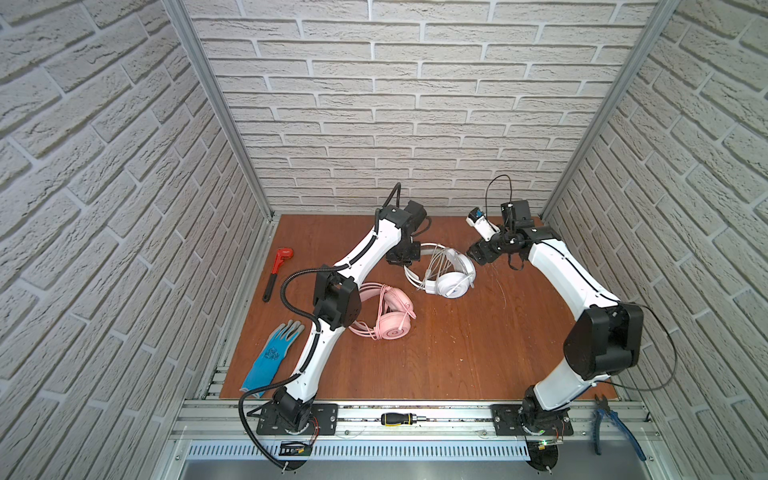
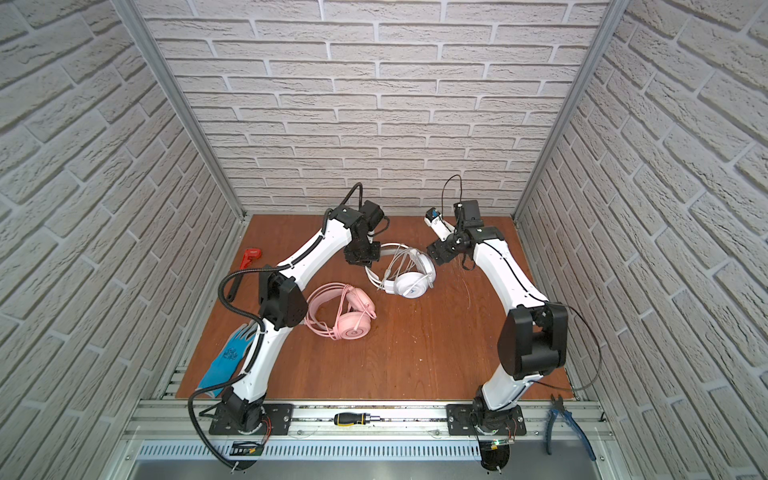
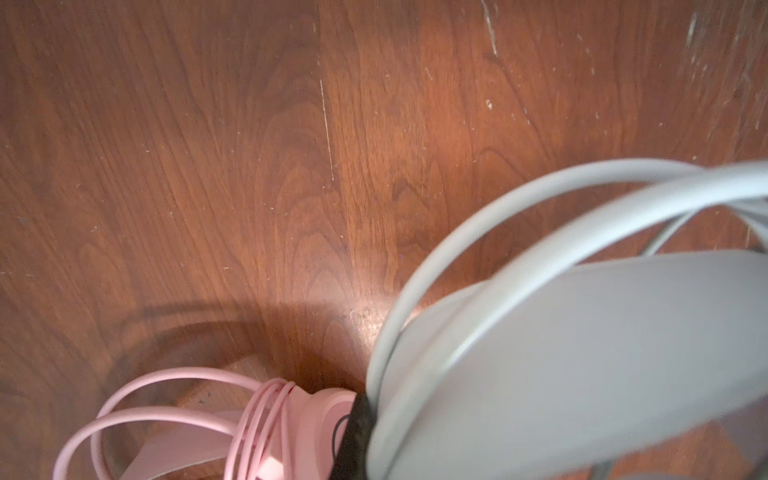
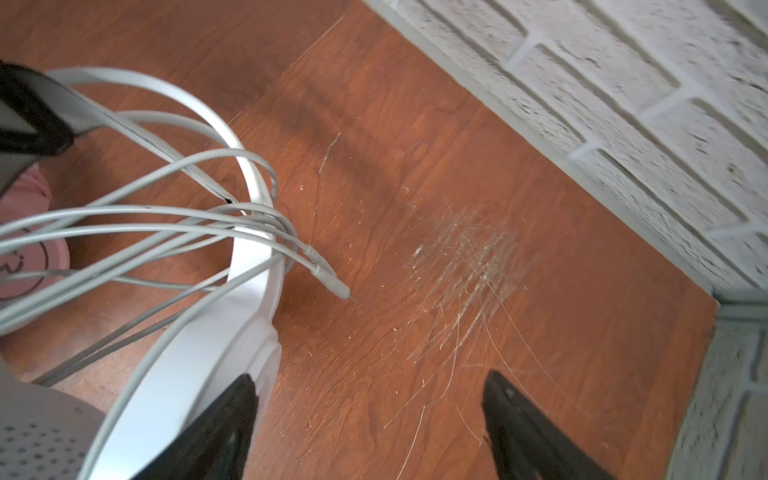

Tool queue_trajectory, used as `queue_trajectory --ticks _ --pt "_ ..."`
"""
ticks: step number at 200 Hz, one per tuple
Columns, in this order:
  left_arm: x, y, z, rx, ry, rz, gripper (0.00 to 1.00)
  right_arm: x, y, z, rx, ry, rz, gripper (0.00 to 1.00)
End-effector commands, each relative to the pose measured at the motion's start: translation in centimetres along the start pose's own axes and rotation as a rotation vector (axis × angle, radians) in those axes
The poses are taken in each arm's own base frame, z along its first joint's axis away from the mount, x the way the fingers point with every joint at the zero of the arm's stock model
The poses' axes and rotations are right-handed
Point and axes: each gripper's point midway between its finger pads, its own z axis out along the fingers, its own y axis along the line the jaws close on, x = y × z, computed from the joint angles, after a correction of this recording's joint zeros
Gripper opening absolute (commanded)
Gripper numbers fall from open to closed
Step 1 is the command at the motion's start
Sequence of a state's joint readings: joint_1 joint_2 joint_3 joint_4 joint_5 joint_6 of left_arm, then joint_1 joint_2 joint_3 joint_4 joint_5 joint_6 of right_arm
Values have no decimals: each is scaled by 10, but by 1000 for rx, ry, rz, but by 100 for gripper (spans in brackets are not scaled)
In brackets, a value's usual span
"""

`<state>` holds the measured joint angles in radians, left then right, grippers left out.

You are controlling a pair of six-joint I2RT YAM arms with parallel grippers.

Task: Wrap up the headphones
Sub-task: 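Release the cable ends onto the headset and raise the right gripper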

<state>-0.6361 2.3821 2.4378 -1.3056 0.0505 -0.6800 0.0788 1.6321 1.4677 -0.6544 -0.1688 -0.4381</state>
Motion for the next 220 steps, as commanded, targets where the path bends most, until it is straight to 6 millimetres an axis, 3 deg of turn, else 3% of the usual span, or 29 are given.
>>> queue_trajectory --ticks 1,38,96,151,220 --pt "-7 -18 -6 44 -52 -67 0 -14 -19 -36 116 -110 152 92" --pt "-3 -31 8 52 -64 -119 0 -4 -30 -78 203 -189 358 95" --pt "5 -57 43 84 -39 -148 2 30 -7 -118 215 -220 453 95" --pt "7 -65 77 95 -39 -170 8 56 7 -128 216 -205 461 95" --pt "22 -70 97 90 15 -142 21 59 13 -127 190 -205 478 95"
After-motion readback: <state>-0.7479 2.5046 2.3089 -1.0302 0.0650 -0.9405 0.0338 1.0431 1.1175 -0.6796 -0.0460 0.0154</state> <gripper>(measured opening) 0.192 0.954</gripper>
